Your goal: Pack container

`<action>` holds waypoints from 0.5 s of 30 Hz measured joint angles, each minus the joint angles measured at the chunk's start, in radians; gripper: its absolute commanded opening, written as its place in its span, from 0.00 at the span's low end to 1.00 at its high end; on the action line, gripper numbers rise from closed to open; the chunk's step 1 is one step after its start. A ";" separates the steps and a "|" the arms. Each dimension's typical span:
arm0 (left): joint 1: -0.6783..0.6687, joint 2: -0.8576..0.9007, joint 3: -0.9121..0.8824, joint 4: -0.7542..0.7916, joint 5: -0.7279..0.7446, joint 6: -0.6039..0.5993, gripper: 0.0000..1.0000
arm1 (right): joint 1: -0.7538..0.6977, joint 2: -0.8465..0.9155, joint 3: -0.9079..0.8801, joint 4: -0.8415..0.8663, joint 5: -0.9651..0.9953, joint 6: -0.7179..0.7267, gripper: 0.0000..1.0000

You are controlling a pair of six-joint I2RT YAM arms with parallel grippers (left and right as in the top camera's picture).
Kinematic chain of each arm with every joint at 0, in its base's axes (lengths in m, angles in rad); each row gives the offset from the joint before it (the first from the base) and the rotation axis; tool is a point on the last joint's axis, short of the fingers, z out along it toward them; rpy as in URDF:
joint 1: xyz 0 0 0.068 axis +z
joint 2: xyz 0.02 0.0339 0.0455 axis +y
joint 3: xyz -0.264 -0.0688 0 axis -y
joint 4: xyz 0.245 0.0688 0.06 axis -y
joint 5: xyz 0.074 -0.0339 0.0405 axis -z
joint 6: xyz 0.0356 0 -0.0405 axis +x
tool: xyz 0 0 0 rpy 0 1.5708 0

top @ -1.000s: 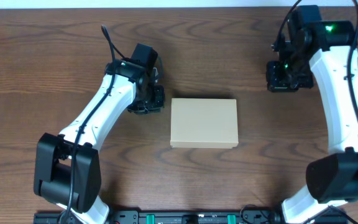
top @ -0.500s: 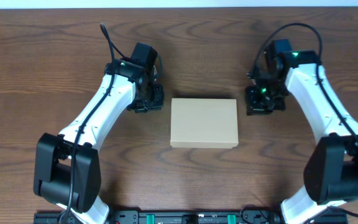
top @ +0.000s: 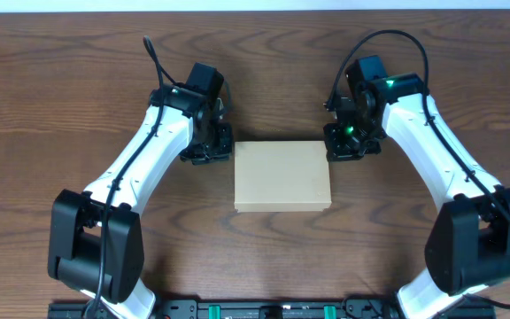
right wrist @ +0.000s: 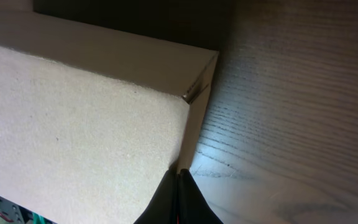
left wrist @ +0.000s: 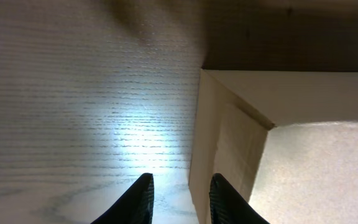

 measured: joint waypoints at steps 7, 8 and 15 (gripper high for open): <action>-0.012 0.000 0.000 -0.006 0.026 0.000 0.26 | -0.016 0.000 0.000 0.003 0.006 0.000 0.01; -0.016 0.000 0.000 -0.007 0.027 0.000 0.26 | -0.022 0.000 0.000 0.003 0.011 0.000 0.01; -0.033 0.000 0.000 -0.003 0.009 -0.002 0.63 | -0.092 0.000 0.000 0.018 0.098 0.010 0.54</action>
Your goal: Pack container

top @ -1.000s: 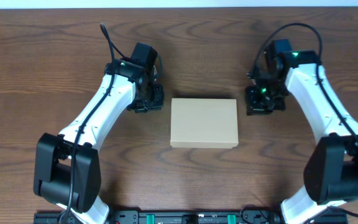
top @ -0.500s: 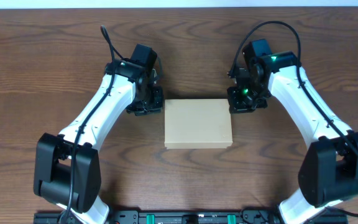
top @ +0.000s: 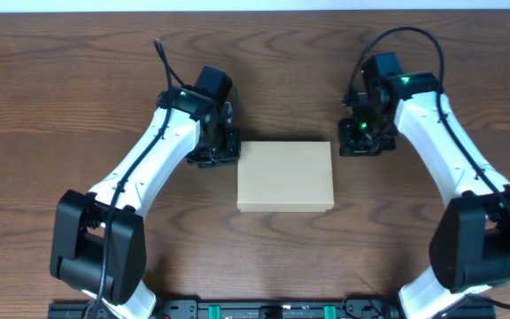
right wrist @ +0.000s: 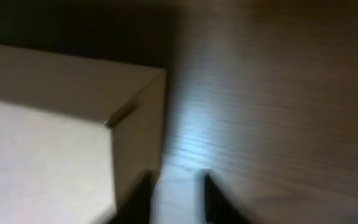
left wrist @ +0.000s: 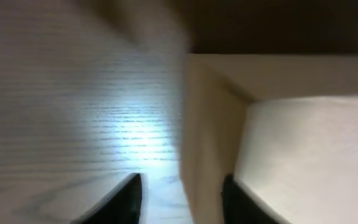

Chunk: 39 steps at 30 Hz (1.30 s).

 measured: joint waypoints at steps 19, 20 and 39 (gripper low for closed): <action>0.266 0.000 0.481 -0.195 -0.170 0.086 0.95 | -0.182 0.000 0.325 0.000 0.042 -0.059 0.99; 0.266 0.000 0.501 -0.203 -0.177 0.086 0.96 | -0.182 0.000 0.339 0.002 0.042 -0.060 0.99; 0.266 0.000 0.535 -0.335 -0.183 0.086 0.95 | -0.182 0.000 0.347 0.011 0.042 -0.060 0.99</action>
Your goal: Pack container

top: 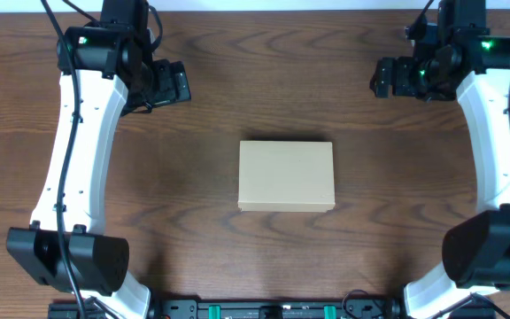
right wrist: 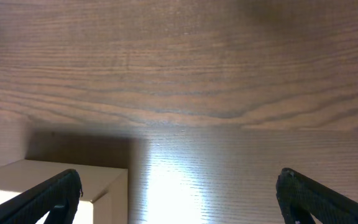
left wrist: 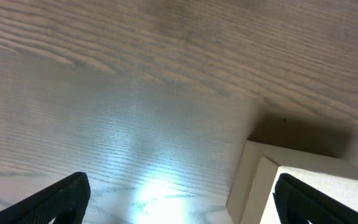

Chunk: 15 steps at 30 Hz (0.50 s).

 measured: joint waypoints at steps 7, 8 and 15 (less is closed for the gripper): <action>0.000 0.000 0.000 -0.011 0.000 0.000 0.95 | 0.000 0.000 0.000 0.000 0.000 0.000 0.99; 0.000 0.000 0.000 -0.023 0.000 0.000 0.95 | 0.000 0.000 0.000 0.000 0.000 0.000 0.99; 0.004 0.000 0.000 -0.080 -0.017 0.000 0.95 | 0.000 0.000 0.000 0.000 0.000 0.000 0.99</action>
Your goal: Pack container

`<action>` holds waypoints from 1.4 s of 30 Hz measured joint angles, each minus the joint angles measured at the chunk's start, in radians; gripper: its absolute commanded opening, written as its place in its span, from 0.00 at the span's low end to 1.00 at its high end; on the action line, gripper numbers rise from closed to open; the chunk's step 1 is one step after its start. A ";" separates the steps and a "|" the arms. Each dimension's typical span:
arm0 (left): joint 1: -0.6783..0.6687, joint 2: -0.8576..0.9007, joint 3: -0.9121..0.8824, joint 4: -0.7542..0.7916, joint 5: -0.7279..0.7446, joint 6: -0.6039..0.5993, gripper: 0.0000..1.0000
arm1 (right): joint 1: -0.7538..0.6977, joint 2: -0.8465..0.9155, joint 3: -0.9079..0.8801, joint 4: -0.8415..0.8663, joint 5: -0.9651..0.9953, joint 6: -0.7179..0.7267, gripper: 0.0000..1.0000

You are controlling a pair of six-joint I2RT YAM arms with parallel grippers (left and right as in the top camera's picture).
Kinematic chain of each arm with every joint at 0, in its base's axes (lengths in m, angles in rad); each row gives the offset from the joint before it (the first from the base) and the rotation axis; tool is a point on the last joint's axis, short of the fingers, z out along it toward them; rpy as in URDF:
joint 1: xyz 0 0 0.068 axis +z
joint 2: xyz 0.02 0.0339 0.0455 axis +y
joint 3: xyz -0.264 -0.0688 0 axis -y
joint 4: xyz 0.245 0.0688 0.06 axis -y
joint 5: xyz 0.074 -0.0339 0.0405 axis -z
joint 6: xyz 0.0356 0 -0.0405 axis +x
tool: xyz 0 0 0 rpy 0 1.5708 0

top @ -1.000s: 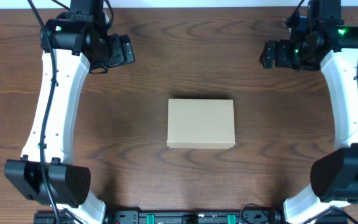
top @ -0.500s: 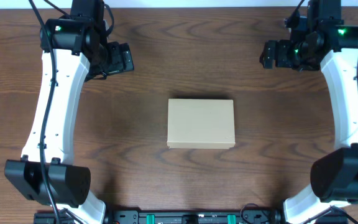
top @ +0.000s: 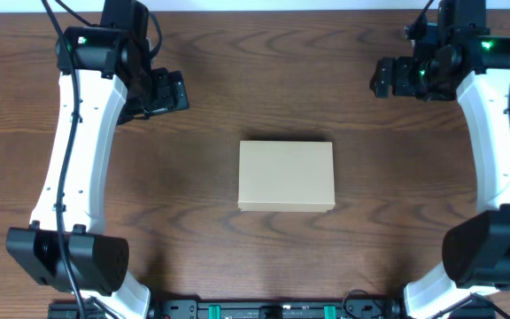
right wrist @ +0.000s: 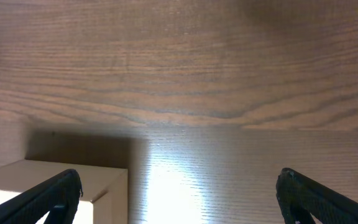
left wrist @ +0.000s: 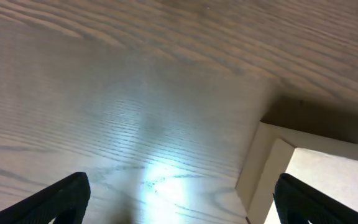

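Observation:
A closed tan cardboard box (top: 286, 175) lies flat at the middle of the wooden table. My left gripper (top: 175, 91) hangs open, high above the table to the box's far left; its wrist view shows wide-spread fingertips (left wrist: 67, 198) and a box corner (left wrist: 303, 180) at lower right. My right gripper (top: 386, 78) hangs open at the far right, well away from the box. Its fingertips (right wrist: 306, 193) stand far apart, with a box corner (right wrist: 73, 180) at lower left.
The brown wooden table (top: 264, 80) stretches all round the box. The arm bases and a black rail (top: 273, 310) run along the near edge.
My left gripper has shifted slightly toward the near side, by a small amount. The right arm and the box have not moved.
Both grippers were low at the box's far corners, fingers nearly together beside its sides. Then they stood slightly apart from the box with fingers parting. Later both arms were raised and drawn back to the far corners, wide open, the box left closed at centre.

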 measured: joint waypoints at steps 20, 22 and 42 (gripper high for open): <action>0.000 -0.674 0.009 -0.135 -0.077 -0.101 0.95 | 0.000 0.000 0.000 0.000 0.000 0.000 0.99; 0.000 -0.779 0.009 -0.134 -0.092 -0.103 0.95 | 0.000 0.000 0.000 0.000 0.000 0.000 0.99; 0.030 -1.365 -0.546 0.225 -0.135 -0.106 0.95 | 0.000 0.000 0.000 0.000 0.000 0.000 0.99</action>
